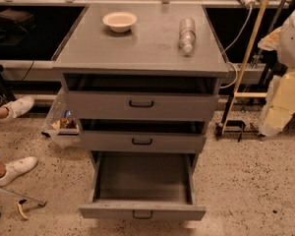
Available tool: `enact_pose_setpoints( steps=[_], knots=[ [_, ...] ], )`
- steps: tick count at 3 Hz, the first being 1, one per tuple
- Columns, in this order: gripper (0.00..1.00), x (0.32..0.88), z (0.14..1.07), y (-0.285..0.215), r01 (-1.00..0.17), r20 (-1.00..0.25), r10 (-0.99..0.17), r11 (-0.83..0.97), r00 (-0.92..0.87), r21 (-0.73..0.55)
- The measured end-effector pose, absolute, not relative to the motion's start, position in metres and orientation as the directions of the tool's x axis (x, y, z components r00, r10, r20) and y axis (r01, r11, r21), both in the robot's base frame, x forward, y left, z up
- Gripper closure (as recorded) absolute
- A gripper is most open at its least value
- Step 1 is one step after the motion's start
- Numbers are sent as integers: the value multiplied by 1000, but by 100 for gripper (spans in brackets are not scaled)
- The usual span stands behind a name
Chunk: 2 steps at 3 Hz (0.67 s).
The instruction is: Place water bottle into bottom drawer
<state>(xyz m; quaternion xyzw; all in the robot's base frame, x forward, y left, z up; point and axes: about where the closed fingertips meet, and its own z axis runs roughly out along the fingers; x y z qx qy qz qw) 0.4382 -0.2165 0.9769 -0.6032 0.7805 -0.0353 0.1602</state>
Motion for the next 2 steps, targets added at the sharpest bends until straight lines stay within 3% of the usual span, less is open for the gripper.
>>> enact_pose_setpoints(
  steps=[2],
  knots=[
    [0, 458, 982, -213, -926, -216, -956, 257, -200, -277]
  ],
)
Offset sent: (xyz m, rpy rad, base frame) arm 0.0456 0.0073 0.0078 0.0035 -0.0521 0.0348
